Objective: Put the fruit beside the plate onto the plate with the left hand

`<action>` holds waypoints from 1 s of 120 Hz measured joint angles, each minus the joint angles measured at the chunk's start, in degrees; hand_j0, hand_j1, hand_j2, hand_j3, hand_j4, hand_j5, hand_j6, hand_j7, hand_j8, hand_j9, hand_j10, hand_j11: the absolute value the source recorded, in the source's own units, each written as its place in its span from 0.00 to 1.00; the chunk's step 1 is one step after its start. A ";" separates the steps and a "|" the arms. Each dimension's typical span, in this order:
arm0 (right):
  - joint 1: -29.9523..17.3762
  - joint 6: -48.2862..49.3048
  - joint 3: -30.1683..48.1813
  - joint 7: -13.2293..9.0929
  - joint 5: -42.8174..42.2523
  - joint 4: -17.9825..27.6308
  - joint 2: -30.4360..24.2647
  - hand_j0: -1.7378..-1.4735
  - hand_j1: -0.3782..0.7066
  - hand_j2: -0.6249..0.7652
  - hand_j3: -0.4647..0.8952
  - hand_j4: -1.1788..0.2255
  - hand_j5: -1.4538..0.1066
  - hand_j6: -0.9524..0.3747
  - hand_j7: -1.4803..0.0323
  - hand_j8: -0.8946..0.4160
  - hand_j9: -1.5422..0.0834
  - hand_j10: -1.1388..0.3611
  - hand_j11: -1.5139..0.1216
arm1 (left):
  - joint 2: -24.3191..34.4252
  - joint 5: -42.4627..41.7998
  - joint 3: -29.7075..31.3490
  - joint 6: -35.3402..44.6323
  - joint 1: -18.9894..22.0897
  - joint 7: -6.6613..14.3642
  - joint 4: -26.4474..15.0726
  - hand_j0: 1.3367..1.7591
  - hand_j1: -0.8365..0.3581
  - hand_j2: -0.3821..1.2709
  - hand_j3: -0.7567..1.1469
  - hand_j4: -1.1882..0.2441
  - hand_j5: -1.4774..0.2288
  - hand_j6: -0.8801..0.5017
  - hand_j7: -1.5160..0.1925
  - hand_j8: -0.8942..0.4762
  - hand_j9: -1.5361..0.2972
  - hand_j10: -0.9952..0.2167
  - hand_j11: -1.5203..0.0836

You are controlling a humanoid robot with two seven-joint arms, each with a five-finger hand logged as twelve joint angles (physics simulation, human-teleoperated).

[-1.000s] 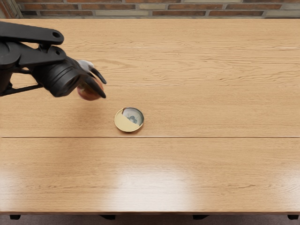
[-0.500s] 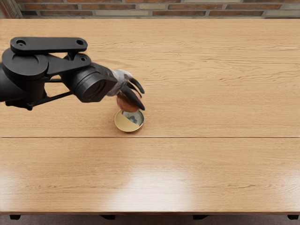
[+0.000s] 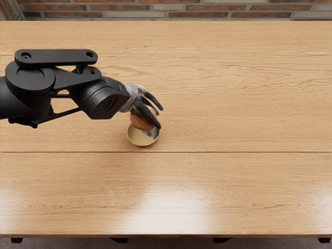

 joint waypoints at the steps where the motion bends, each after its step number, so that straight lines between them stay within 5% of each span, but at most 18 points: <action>1: 0.00 0.00 0.00 0.00 0.00 0.00 0.00 0.30 0.07 0.44 0.34 0.81 0.90 0.69 0.95 0.66 0.92 0.74 0.90 | 0.00 0.03 -0.02 0.05 0.00 0.00 0.01 0.72 0.54 0.29 0.40 0.36 0.27 0.24 0.29 0.44 0.30 0.56 0.31; 28: 0.00 0.00 0.00 0.00 0.00 0.01 0.00 0.30 0.07 0.44 0.34 0.81 0.90 0.69 0.95 0.66 0.92 0.74 0.90 | 0.00 0.27 -0.23 0.63 0.00 0.10 0.62 0.74 0.61 0.27 0.40 0.49 0.48 0.31 0.50 0.38 0.47 0.53 0.52; 51: 0.00 0.00 0.00 0.00 0.00 0.01 0.00 0.30 0.07 0.44 0.34 0.81 0.90 0.69 0.95 0.66 0.92 0.74 0.90 | 0.00 0.25 -0.76 0.67 0.66 0.12 1.58 0.75 0.68 0.27 0.40 0.59 0.59 0.40 0.61 0.44 0.58 0.63 0.66; 96: 0.00 0.00 0.00 0.00 0.00 0.02 0.00 0.30 0.07 0.44 0.34 0.81 0.90 0.69 0.95 0.66 0.92 0.74 0.90 | 0.95 0.31 -4.80 0.44 0.37 0.13 1.37 0.76 0.73 0.26 0.40 0.64 0.66 0.45 0.68 0.46 0.65 0.61 0.73; 120: 0.03 0.00 0.00 0.00 0.00 0.01 0.00 0.30 0.07 0.44 0.34 0.81 0.90 0.69 0.95 0.66 0.92 0.74 0.90 | 12.34 0.28 -10.80 -9.21 1.30 0.13 1.31 0.76 0.74 0.26 0.40 0.65 0.67 0.45 0.69 0.47 0.65 0.61 0.74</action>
